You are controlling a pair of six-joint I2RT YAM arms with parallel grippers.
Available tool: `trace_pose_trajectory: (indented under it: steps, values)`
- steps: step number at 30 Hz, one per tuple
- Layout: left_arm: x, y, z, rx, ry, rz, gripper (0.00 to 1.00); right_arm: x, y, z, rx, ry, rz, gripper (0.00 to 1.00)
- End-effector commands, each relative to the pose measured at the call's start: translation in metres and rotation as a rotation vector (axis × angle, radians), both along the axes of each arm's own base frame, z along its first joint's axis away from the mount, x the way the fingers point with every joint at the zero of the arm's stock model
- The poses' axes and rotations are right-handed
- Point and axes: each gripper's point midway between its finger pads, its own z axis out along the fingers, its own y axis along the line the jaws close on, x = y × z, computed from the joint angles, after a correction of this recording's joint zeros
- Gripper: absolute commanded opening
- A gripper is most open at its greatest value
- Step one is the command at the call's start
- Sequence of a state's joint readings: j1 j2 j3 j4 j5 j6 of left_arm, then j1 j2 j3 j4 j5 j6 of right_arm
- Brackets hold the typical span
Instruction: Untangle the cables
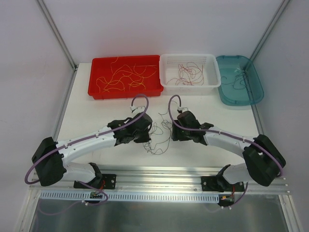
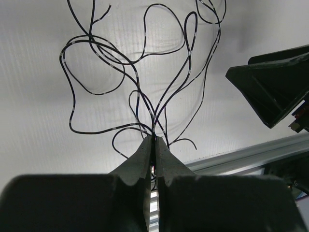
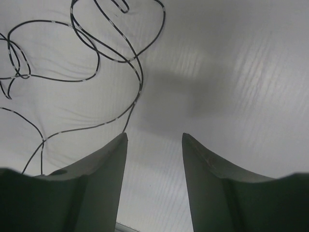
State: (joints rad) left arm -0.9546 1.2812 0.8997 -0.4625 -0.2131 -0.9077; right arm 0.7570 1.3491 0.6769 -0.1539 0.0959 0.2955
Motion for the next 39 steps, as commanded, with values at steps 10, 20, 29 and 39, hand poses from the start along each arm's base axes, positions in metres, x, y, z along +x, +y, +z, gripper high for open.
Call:
trace_pose_trajectory:
  steps: [10, 20, 29, 39]
  values:
    - [-0.003, 0.008, -0.003, -0.005, 0.006, 0.045, 0.00, 0.043, 0.045, 0.019, 0.069, -0.096, 0.044, 0.50]
    - [-0.004, 0.009, -0.003, -0.010, 0.005, 0.045, 0.00, 0.065, 0.071, 0.030, -0.006, -0.150, 0.200, 0.47]
    - [-0.005, 0.013, -0.004, -0.005, 0.003, 0.048, 0.00, 0.066, 0.066, 0.004, -0.063, -0.121, 0.202, 0.34]
    - [-0.005, 0.050, -0.031, 0.068, 0.030, 0.113, 0.00, 0.054, 0.020, 0.071, -0.091, -0.265, 0.161, 0.01]
